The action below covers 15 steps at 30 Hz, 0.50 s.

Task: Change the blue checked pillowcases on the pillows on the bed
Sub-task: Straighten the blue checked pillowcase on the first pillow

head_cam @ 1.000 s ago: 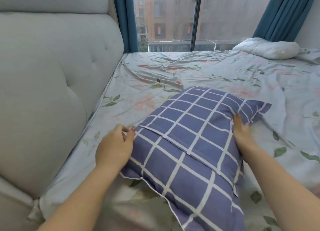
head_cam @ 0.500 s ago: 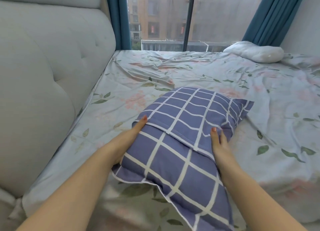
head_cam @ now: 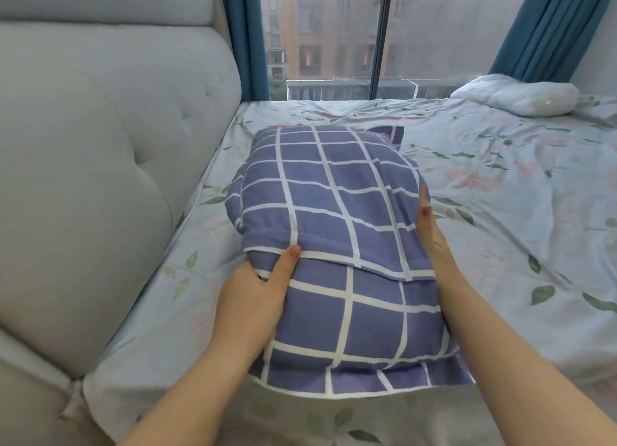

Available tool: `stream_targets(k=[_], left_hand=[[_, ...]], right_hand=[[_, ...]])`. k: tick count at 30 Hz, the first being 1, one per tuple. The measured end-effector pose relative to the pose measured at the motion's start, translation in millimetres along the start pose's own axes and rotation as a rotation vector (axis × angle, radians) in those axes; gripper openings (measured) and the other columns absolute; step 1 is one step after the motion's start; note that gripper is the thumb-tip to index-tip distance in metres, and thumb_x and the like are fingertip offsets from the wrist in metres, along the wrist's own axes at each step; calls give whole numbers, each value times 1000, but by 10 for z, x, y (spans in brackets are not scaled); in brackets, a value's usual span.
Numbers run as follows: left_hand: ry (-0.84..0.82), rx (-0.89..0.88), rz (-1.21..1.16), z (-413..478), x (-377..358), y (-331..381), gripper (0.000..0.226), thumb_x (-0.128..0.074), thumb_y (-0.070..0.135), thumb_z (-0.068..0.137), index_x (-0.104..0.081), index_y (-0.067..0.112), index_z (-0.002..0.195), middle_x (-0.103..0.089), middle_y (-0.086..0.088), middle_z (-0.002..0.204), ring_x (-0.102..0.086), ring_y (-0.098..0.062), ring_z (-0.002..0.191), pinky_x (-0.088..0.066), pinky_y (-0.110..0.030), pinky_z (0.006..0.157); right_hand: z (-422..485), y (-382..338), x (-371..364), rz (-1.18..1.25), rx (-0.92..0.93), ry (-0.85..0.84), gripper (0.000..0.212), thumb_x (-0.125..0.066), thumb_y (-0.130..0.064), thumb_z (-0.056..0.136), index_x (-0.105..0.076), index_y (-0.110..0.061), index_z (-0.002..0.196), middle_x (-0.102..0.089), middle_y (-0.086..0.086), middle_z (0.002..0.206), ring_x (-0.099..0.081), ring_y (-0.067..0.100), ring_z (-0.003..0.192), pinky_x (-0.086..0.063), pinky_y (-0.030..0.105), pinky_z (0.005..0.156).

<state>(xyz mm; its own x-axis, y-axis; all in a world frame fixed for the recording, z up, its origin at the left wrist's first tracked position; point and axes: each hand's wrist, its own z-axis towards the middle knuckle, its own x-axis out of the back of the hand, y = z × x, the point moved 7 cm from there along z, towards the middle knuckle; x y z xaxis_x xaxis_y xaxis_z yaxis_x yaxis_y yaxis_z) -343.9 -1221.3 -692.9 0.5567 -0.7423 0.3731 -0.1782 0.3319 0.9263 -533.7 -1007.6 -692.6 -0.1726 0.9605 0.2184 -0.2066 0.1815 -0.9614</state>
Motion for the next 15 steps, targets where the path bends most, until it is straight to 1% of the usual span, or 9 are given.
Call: stream_targets(k=[1,2,3,5,7,9,10,12,15], left_hand=[[-41,66,60,-20,-16,-115,61,-40,81,73,-62,34,104,-70,9,107,-64,-20,102,-48,-32,88],[-103,138,126,-27,-46,-226,71,-36,81,76,-60,31,120,-67,1,122,-61,-26,112,-45,-32,93],[-151,197,163,-23,-66,-320,82,-31,80,77,-53,26,135,-60,-5,135,-55,-28,122,-41,-31,97],[-124,252,105,36,12,-405,89,-29,75,81,-39,17,148,-44,-9,151,-42,-26,138,-30,-29,109],[-81,349,-56,139,138,-471,88,-31,77,82,-37,21,150,-41,-7,153,-38,-26,141,-23,-31,116],[-98,462,-134,240,195,-552,99,-30,87,70,-45,23,145,-50,-7,145,-47,-28,131,-34,-36,112],[-92,484,-124,281,206,-569,100,-32,87,71,-45,21,144,-52,-8,142,-50,-29,128,-38,-37,108],[-79,466,-92,348,169,-587,98,-42,81,77,-32,16,149,-48,-8,143,-49,-30,126,-40,-38,105],[-107,314,-59,373,39,-527,87,-50,70,84,-16,30,154,-36,-2,155,-43,-28,135,-36,-37,108]], right_hand=[[-44,91,-28,29,-69,-28,85,-23,-78,86,-24,-24,152,-30,-5,153,-26,11,141,-24,4,94],[-101,178,-48,43,-156,-67,68,-20,-68,94,-34,-30,148,-41,-4,149,-39,17,136,-32,12,95],[-139,273,-52,24,-226,-103,64,-17,-67,94,-40,-36,145,-48,-4,144,-48,19,128,-37,20,97],[-186,352,-11,-41,-291,-143,68,-14,-73,89,-42,-43,143,-50,-9,140,-48,21,129,-37,31,100],[-228,411,64,-68,-369,-153,69,-15,-76,87,-40,-45,143,-47,-13,136,-44,21,132,-36,34,103],[-329,484,146,-111,-397,-183,66,-19,-80,86,-41,-46,139,-46,-17,135,-45,18,130,-34,33,108],[-407,494,177,-156,-402,-203,71,-22,-85,82,-40,-45,138,-44,-18,139,-44,15,131,-32,33,110],[-541,574,231,-243,-412,-254,88,-27,-92,74,-35,-42,146,-43,-17,146,-45,16,131,-33,36,111],[-696,560,242,-208,-362,-283,64,-30,-72,88,-43,-40,142,-54,-17,133,-54,10,115,-39,30,96]])
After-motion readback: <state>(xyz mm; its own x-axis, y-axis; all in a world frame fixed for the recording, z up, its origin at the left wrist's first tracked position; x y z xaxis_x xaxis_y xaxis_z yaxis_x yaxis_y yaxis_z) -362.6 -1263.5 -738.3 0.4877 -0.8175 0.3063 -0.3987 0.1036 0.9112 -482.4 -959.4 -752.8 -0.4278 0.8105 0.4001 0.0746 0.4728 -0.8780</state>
